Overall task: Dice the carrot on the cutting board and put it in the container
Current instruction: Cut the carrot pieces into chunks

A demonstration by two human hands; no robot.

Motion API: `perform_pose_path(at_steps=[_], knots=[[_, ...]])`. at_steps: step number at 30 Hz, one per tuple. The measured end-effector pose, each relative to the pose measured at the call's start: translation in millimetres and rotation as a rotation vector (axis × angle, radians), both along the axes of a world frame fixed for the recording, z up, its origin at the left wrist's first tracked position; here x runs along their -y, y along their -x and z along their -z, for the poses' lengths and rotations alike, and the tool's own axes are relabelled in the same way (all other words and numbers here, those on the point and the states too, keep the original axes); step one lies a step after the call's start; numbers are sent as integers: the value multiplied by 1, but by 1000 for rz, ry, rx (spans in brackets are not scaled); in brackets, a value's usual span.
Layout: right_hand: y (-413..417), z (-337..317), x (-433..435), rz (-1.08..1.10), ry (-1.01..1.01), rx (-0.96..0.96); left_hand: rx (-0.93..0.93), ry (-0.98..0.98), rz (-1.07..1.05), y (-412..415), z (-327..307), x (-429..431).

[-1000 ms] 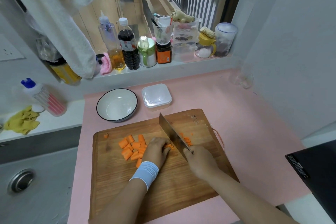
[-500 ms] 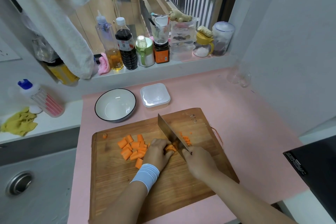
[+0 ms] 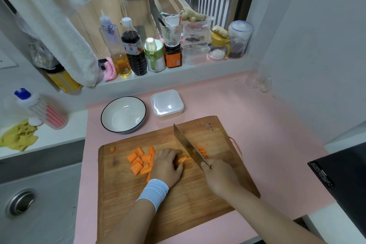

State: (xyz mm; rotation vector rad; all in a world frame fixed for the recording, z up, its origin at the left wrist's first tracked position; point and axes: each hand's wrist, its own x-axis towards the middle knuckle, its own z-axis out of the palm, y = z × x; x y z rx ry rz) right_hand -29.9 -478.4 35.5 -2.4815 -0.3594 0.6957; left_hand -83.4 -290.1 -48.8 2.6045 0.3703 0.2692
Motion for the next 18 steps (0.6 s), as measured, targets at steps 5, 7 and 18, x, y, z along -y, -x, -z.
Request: perform_pose_path(at_steps=[5, 7, 18], knots=[[4, 3, -6, 21, -10, -13, 44, 55, 60, 7, 4, -12], [4, 2, -9, 20, -11, -20, 57, 95, 72, 5, 5, -13], [5, 1, -10, 8, -22, -11, 66, 64, 79, 9, 0, -7]])
